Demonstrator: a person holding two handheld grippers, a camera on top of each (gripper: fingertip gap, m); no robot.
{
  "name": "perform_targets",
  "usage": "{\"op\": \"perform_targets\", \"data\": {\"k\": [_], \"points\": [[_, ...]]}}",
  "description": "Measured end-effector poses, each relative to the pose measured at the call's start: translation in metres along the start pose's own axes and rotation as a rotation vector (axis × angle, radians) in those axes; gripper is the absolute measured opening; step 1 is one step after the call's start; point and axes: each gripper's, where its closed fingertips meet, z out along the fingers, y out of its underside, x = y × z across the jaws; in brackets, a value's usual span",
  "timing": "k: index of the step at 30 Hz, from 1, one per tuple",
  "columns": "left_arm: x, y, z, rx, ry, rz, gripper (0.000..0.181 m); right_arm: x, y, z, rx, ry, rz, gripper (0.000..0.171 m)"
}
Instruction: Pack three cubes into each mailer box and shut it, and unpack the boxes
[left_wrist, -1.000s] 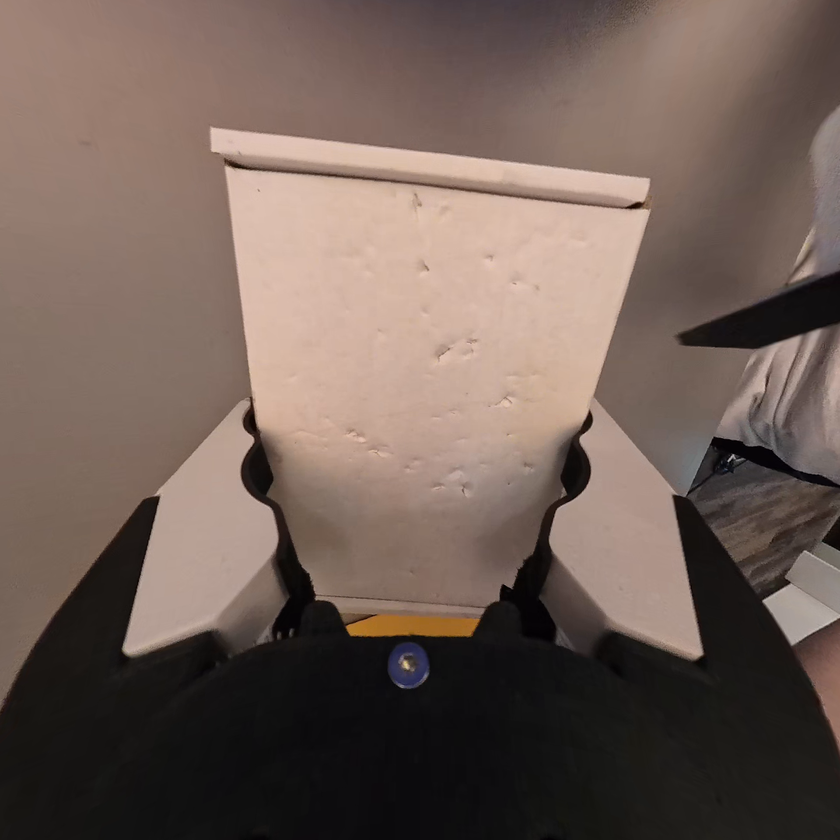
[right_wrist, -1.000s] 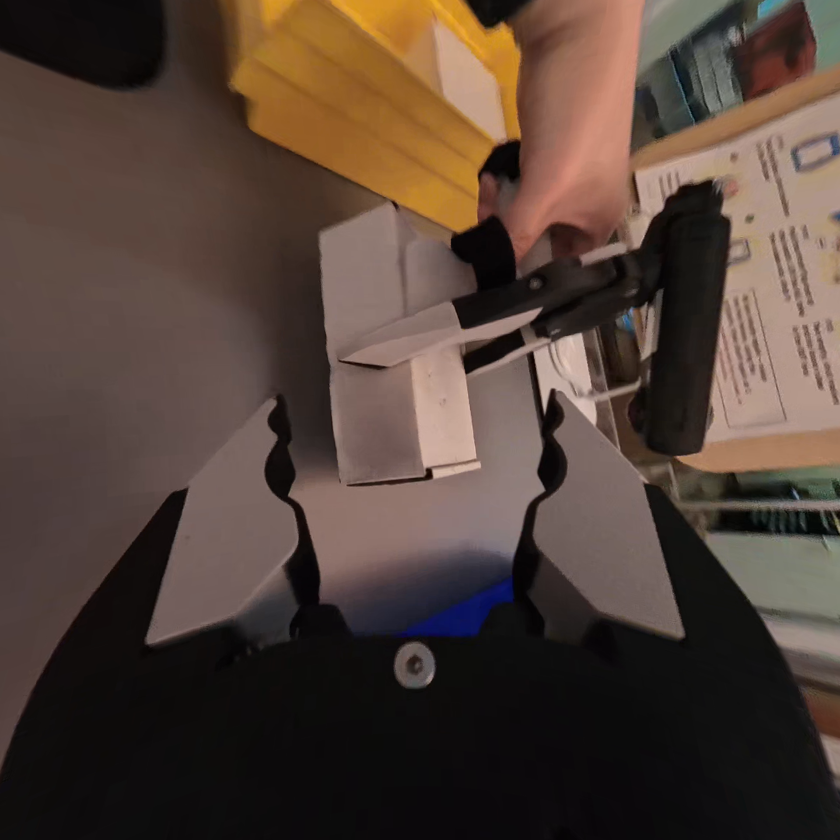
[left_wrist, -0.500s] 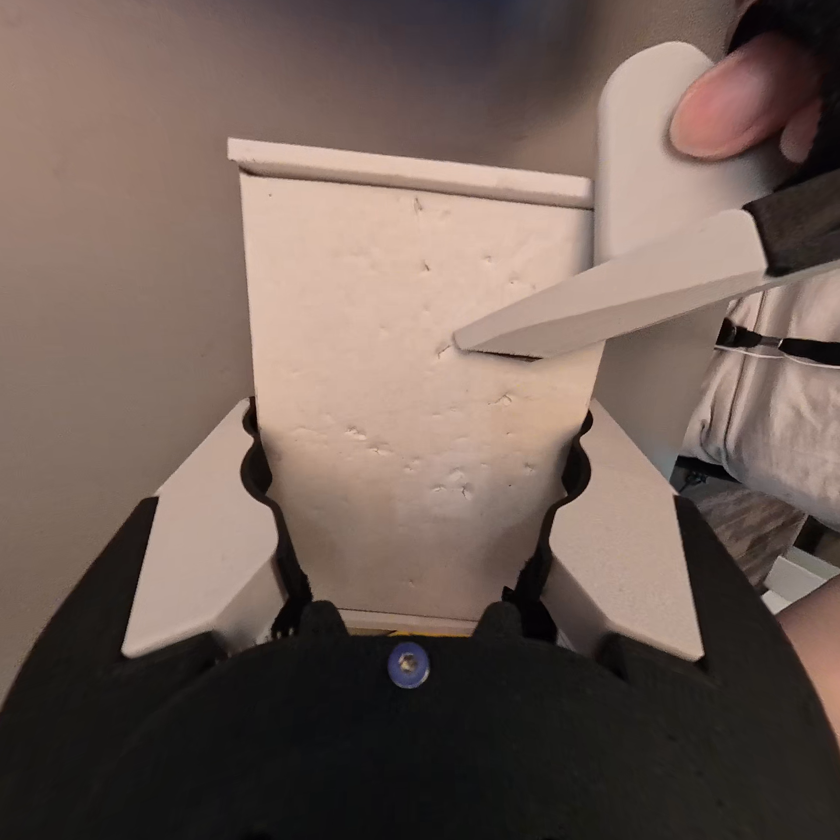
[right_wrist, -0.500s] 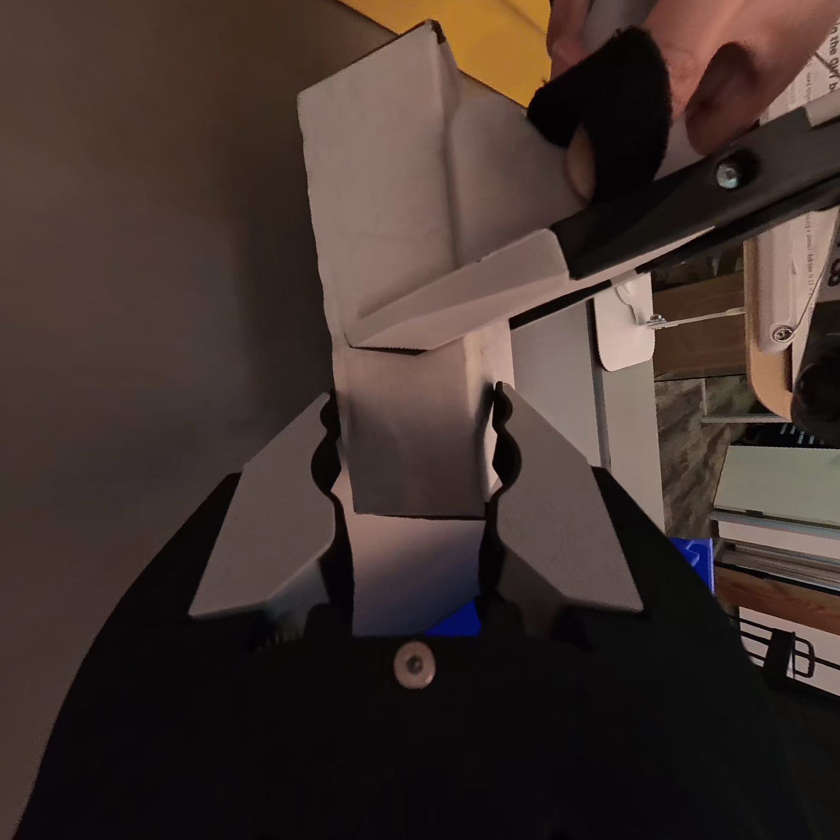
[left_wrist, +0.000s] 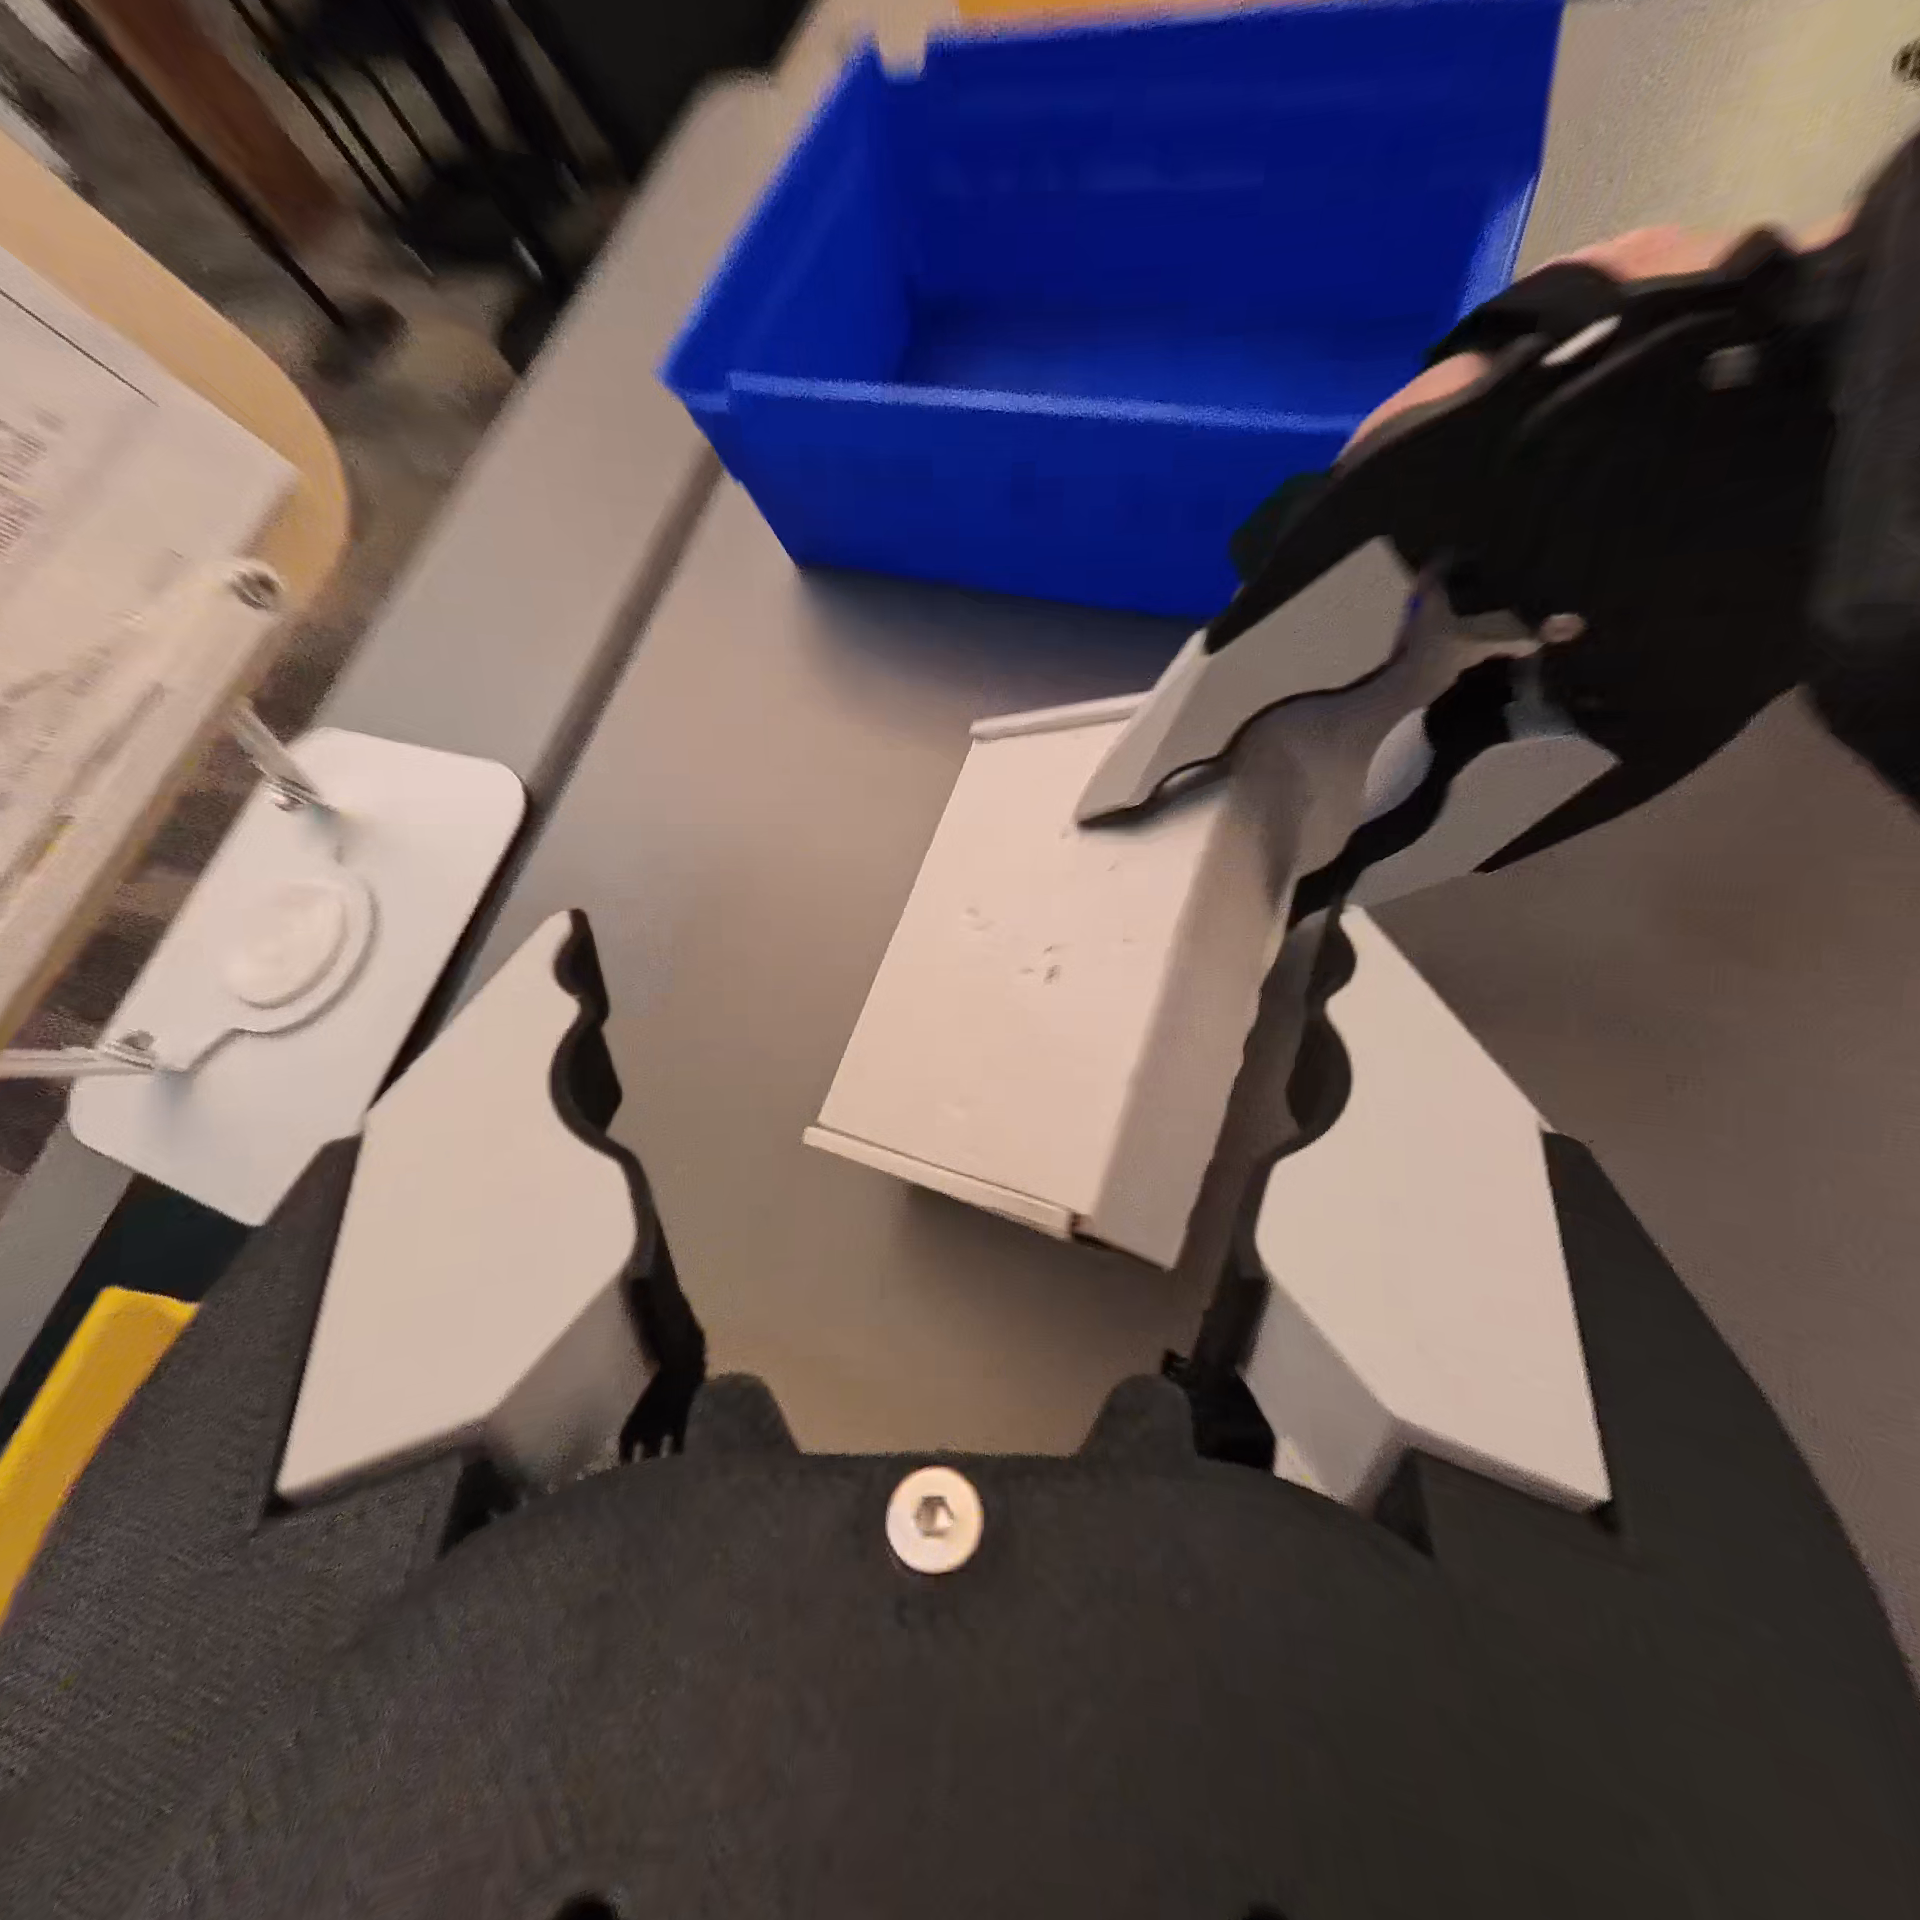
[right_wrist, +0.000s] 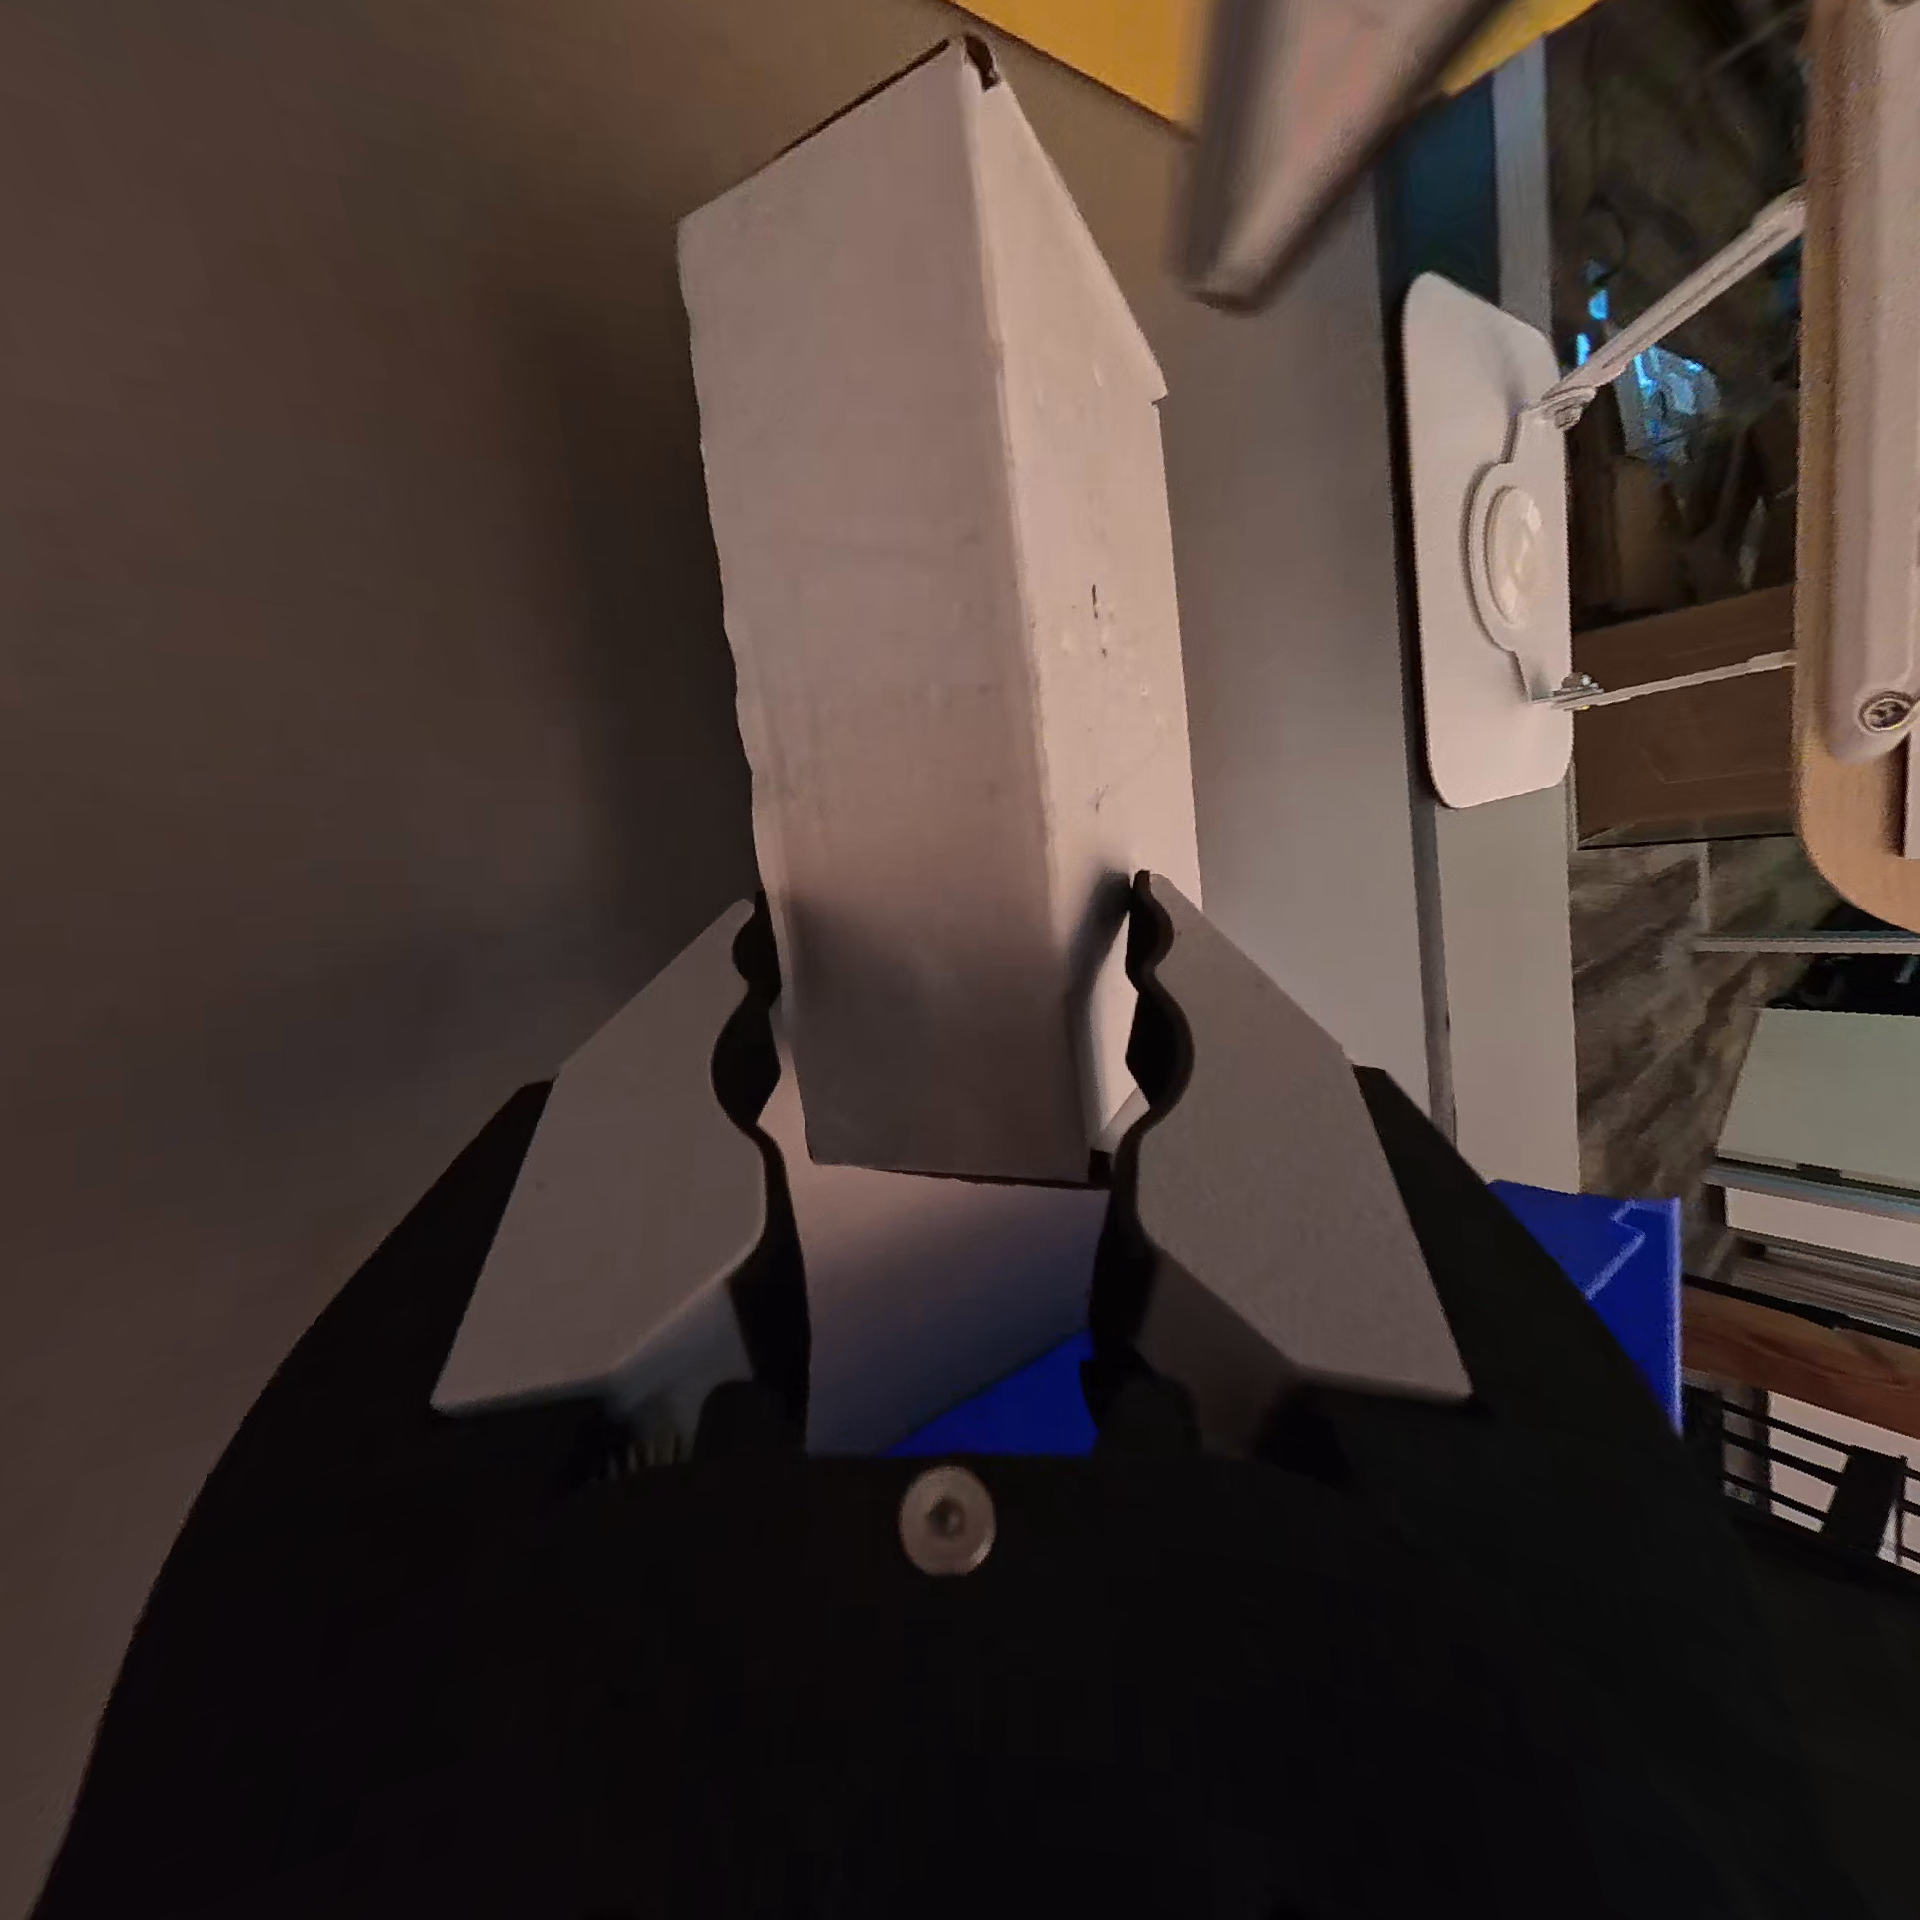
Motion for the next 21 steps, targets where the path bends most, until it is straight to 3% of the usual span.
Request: {"op": "perform_targets", "data": {"k": [4, 9, 15, 18, 21], "points": [[0.053, -0.002, -0.008, 0.2, 0.015, -0.011, 0.14, 0.0, 0.0, -0.003, -0.004, -0.034, 0.026, 0.068], [0.067, 0.031, 0.014, 0.096, -0.132, 0.098, 0.143, 0.0, 0.002, -0.007, 0.001, -0.084, 0.057, 0.068], [0.073, 0.06, 0.035, 0.071, -0.113, 0.072, 0.141, -0.004, 0.008, -0.02, -0.01, -0.159, 0.098, 0.067], [0.071, 0.073, 0.047, 0.075, -0.132, 0.066, 0.137, -0.005, 0.012, -0.025, -0.025, -0.195, 0.083, 0.067], [0.065, 0.076, 0.049, 0.08, -0.192, 0.129, 0.117, -0.006, 0.015, -0.03, -0.033, -0.235, 0.08, 0.067]]}}
